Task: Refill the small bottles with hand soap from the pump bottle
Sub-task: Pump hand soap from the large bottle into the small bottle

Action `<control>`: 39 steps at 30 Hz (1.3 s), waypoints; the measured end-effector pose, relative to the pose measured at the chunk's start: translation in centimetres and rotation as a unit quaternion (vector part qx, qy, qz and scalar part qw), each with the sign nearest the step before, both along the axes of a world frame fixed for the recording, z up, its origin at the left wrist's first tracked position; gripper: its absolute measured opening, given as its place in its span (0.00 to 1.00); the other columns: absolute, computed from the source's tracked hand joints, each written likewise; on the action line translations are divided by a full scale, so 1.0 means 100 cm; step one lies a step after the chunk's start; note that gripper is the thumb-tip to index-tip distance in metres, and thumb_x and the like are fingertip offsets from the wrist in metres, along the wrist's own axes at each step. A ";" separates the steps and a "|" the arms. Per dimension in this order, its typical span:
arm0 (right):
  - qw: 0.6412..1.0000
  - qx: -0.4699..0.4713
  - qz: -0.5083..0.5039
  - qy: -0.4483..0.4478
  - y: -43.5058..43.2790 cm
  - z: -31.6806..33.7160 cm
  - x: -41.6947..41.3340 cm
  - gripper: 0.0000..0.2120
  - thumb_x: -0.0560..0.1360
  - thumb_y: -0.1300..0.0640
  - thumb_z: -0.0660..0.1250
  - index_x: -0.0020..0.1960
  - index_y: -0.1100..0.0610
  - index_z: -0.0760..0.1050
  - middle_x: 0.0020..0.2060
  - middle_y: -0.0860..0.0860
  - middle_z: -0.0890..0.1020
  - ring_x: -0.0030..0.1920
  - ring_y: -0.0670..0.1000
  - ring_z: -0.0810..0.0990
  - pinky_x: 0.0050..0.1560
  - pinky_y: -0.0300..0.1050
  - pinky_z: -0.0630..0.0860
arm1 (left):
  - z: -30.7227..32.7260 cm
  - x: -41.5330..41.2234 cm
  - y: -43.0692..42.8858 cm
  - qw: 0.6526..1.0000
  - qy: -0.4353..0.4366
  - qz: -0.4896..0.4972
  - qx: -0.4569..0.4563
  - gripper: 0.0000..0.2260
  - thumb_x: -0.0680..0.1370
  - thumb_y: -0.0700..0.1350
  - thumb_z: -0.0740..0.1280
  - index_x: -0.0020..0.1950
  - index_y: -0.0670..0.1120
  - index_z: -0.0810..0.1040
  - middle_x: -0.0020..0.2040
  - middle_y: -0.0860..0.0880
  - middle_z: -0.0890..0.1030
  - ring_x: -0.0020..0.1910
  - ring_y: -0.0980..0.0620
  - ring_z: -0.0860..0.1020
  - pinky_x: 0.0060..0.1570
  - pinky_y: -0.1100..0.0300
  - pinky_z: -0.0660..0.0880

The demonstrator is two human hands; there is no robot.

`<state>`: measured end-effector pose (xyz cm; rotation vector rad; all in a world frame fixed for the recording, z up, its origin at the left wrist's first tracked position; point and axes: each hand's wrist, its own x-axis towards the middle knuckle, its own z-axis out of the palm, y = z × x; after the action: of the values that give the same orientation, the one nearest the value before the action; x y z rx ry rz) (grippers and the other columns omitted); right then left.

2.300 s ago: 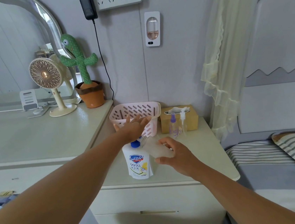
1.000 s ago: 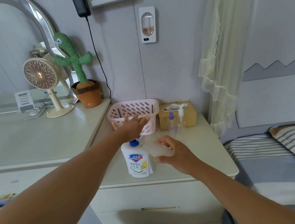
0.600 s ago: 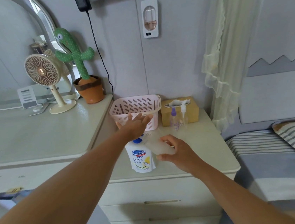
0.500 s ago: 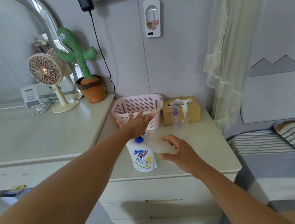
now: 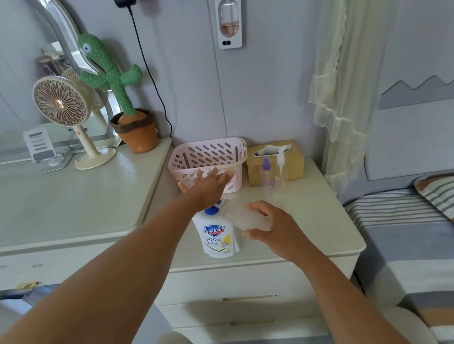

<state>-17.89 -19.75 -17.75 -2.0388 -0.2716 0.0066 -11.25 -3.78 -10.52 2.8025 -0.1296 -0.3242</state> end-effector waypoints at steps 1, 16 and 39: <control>1.000 0.002 -0.003 -0.001 0.001 0.002 -0.001 0.23 0.71 0.56 0.72 0.63 0.49 0.71 0.53 0.43 0.76 0.49 0.39 0.73 0.43 0.26 0.67 | 0.005 -0.002 -0.001 1.000 0.002 -0.001 0.000 0.23 0.83 0.54 0.41 0.77 0.50 0.53 0.78 0.48 0.49 0.76 0.47 0.39 0.66 0.46 0.30; 0.999 0.023 -0.033 -0.013 0.009 -0.008 -0.008 0.22 0.71 0.55 0.72 0.63 0.49 0.71 0.52 0.43 0.76 0.52 0.43 0.73 0.42 0.27 0.68 | 0.004 -0.003 -0.001 1.000 0.005 -0.007 0.013 0.21 0.84 0.52 0.42 0.77 0.51 0.52 0.78 0.49 0.50 0.76 0.47 0.43 0.69 0.43 0.35; 0.998 0.048 -0.038 -0.020 0.015 -0.013 -0.008 0.22 0.70 0.57 0.72 0.62 0.50 0.72 0.52 0.44 0.77 0.48 0.40 0.74 0.40 0.22 0.67 | -0.009 0.012 0.009 1.000 0.000 -0.014 -0.020 0.25 0.81 0.60 0.42 0.77 0.53 0.55 0.78 0.51 0.49 0.76 0.46 0.39 0.69 0.40 0.34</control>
<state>-18.71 -18.24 -19.07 -1.9535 -0.2145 -0.0921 -10.08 -2.88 -11.42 2.7627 -0.1725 -0.3252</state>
